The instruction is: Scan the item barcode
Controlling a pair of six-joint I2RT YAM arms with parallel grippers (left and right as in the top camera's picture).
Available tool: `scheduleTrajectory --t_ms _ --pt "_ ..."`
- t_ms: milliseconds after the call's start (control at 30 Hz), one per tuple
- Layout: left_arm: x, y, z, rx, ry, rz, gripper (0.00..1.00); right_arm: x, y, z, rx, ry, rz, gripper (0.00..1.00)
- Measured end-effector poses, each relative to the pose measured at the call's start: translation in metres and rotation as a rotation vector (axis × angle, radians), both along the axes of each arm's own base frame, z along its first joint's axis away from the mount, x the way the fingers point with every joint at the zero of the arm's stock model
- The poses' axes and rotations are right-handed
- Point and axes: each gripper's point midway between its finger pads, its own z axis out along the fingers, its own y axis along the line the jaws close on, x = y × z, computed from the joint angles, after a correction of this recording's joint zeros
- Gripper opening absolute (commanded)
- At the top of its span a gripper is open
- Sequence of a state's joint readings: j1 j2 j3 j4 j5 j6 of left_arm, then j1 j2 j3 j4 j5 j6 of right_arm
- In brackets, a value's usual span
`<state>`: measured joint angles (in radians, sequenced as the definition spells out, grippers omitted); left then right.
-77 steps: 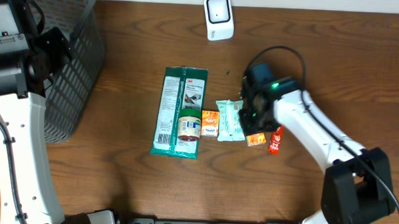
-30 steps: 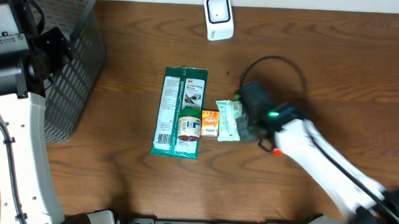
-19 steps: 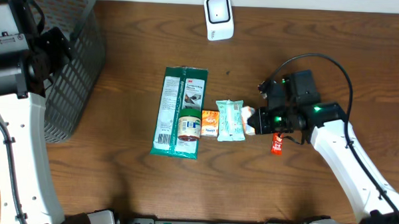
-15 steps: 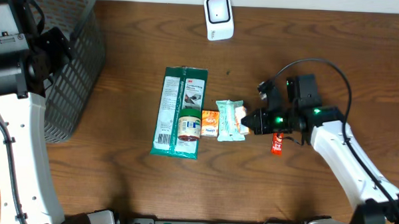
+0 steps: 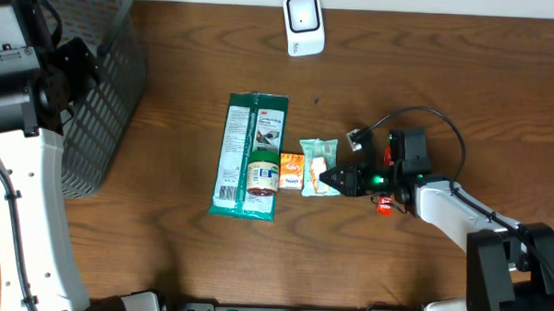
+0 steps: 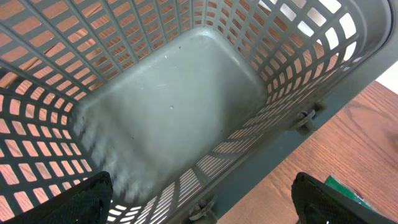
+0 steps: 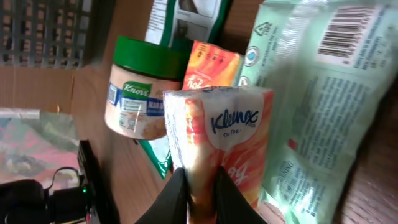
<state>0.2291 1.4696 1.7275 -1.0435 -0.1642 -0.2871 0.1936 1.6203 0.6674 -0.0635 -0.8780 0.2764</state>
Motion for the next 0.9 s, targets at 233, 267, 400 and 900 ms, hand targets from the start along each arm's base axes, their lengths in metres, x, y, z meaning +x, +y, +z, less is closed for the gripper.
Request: scheduleTrajectory --t_ms 233,267,400,900 --pt "0.0 0.0 0.0 0.0 0.0 0.0 0.92 0.001 -0.006 -0.008 -0.044 0.023 -0.032 0.21" --pt "0.0 0.0 0.0 0.0 0.0 0.0 0.92 0.001 -0.008 -0.01 -0.052 0.03 -0.039 0.24" --pt "0.0 0.0 0.0 0.0 0.0 0.0 0.92 0.002 -0.023 -0.017 -0.086 0.069 -0.09 0.33" --pt "0.0 0.0 0.0 0.0 -0.001 0.0 0.92 -0.003 -0.057 -0.03 -0.172 0.179 -0.173 0.54"
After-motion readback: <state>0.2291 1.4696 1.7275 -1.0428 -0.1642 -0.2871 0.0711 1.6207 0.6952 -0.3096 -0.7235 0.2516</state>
